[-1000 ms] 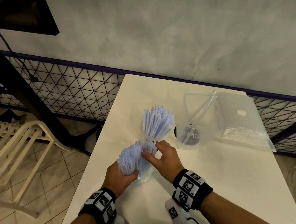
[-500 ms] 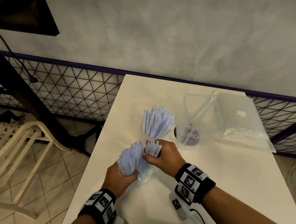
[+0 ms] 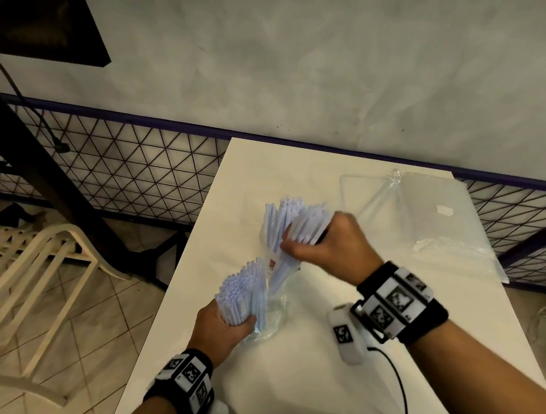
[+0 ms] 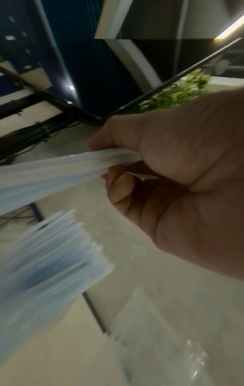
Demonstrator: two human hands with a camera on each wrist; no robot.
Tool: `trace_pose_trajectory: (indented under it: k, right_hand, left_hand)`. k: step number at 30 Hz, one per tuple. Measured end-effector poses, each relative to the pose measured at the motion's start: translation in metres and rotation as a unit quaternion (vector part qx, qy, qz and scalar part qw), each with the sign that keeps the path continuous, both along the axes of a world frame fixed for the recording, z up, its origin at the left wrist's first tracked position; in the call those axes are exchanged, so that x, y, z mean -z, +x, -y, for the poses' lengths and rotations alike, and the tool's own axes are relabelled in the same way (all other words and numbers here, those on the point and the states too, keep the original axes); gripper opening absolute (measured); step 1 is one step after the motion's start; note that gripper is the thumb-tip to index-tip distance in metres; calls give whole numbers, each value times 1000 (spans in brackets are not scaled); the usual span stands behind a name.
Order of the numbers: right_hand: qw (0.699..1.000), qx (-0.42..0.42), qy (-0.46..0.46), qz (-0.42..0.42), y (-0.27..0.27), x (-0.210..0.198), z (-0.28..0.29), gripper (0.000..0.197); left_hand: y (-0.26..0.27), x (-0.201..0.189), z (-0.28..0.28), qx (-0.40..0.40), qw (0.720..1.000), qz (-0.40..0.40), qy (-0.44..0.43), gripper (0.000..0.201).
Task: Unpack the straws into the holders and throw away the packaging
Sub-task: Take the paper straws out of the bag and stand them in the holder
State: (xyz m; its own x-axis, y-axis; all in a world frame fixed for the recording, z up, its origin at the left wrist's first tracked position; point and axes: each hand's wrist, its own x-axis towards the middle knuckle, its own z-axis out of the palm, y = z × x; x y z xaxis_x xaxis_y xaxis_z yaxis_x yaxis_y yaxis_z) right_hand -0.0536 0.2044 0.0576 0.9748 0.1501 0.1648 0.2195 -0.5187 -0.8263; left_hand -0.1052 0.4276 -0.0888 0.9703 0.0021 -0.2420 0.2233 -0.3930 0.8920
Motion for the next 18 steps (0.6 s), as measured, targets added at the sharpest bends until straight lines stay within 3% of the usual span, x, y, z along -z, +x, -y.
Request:
trace_pose_trajectory:
  k: [6,9,12,15,18]
  right_hand:
    - [996,35,54,61,27,-56,26,9]
    - [997,41,38,53,42,-48,32,9]
    - [999,37,-29,-7,55,-24,31,13]
    - [994,76,-61,-47,59,-1,24,46]
    - [993,117,-29,15,58,14,16,87]
  left_hand:
    - [1,0,-1,0,1000,-3,-4,47]
    - [0,-1,-1,-4,1000,-6,-7,47]
    - [0,-1,0,-1,1000,-2,-6,50]
    - [1,0,0,1,1000,-3,-4,50]
    - [1,0,0,-3,1000,-7,-7,50]
